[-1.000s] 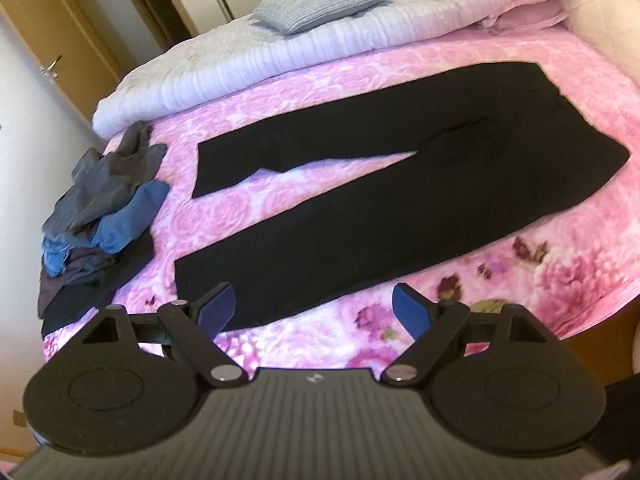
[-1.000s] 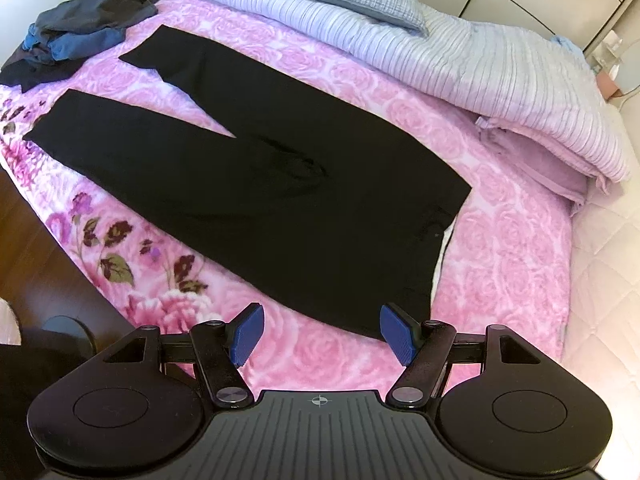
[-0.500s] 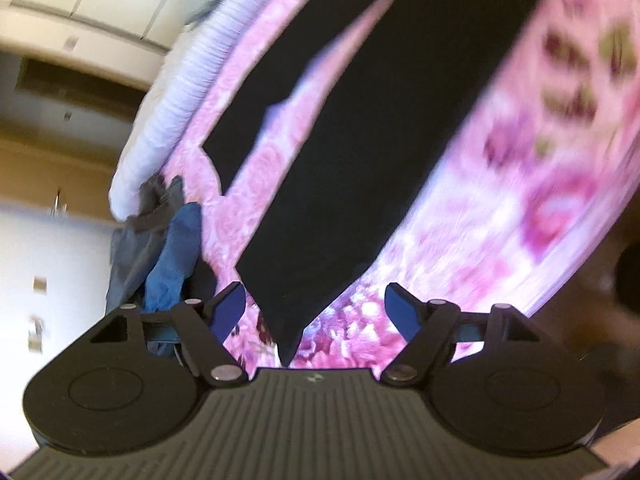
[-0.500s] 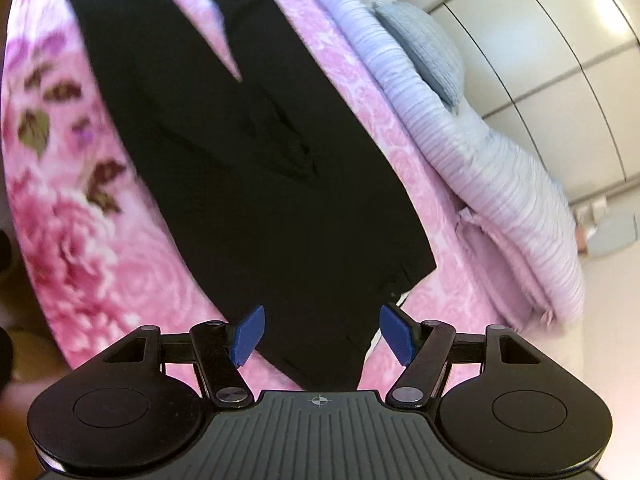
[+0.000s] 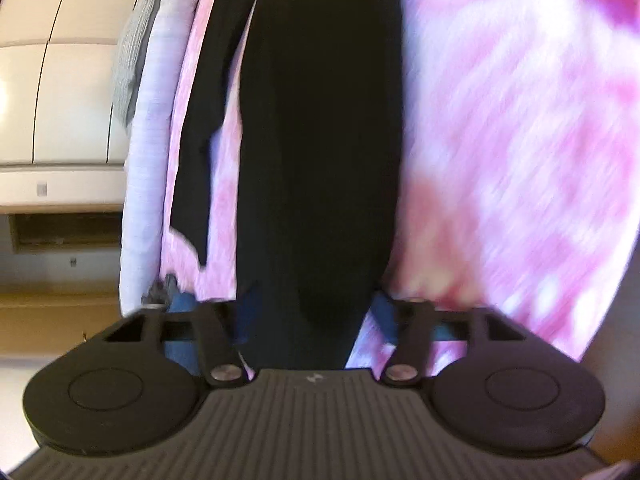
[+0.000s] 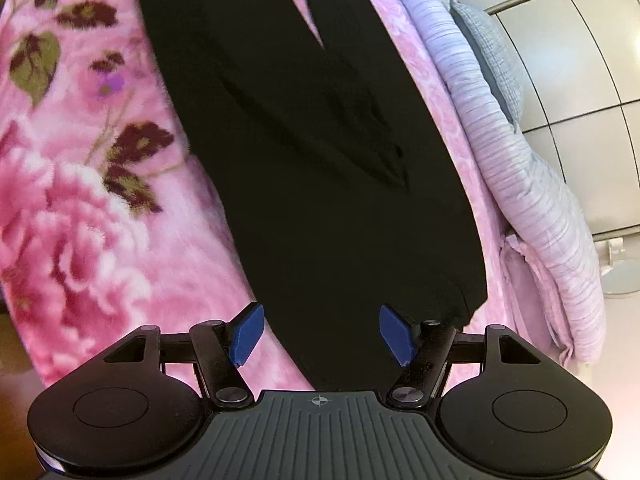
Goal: Fold clothes
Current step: 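Grasp the trouser leg hems with both grippers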
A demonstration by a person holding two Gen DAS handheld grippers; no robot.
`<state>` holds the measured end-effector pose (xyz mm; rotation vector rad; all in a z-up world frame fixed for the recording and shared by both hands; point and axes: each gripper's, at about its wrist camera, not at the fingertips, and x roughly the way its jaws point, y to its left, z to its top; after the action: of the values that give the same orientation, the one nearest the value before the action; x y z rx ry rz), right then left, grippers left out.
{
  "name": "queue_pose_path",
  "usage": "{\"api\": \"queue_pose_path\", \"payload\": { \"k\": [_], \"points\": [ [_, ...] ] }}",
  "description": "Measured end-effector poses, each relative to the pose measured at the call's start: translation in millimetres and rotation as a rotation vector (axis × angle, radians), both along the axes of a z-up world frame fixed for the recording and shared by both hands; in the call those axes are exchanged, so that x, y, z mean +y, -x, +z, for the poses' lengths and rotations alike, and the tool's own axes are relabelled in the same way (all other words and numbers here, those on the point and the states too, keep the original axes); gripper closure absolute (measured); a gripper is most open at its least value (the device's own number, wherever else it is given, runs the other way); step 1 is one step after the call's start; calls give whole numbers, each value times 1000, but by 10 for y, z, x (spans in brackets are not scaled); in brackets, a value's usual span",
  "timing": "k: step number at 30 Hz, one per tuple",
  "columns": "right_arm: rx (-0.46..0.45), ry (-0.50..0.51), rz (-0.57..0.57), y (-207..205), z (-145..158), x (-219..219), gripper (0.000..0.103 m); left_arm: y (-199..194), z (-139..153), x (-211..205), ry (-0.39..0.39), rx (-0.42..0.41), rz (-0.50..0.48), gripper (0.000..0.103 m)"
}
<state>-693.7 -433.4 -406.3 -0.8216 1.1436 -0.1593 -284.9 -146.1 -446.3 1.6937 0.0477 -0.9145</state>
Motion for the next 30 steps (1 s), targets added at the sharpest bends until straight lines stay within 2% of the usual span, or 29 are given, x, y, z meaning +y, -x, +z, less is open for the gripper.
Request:
{"api": "queue_pose_path", "payload": {
  "k": [2,7,15,19,21,23,24,25,27,30],
  "points": [
    [1,26,19,10,-102,-5,36,-95,9,0,8,12,44,80],
    [8,113,45,173,-327,-167,36,-59,4,-48,22,18,10,96],
    [90,295,135,630,-789,-896,36,-104,-39,-194,-4,4,46,99],
    [89,341,182,794,-908,-1292,37,-160,-43,-301,16,-1,118,99],
    [75,363,193,810,-945,-1475,44,-188,-40,-372,35,-4,166,100],
    [88,362,202,808,-981,-1611,68,-189,-26,-433,38,-1,210,101],
    [98,360,206,806,-998,-1675,77,-187,-18,-462,38,1,232,101],
    [108,345,208,799,-996,-1731,93,-185,-9,-491,38,3,254,101],
    [110,313,217,782,-924,-1780,99,-180,52,-531,38,7,289,101],
    [93,258,204,734,-621,-1846,101,-168,315,-536,35,18,312,101]
  ]
}}
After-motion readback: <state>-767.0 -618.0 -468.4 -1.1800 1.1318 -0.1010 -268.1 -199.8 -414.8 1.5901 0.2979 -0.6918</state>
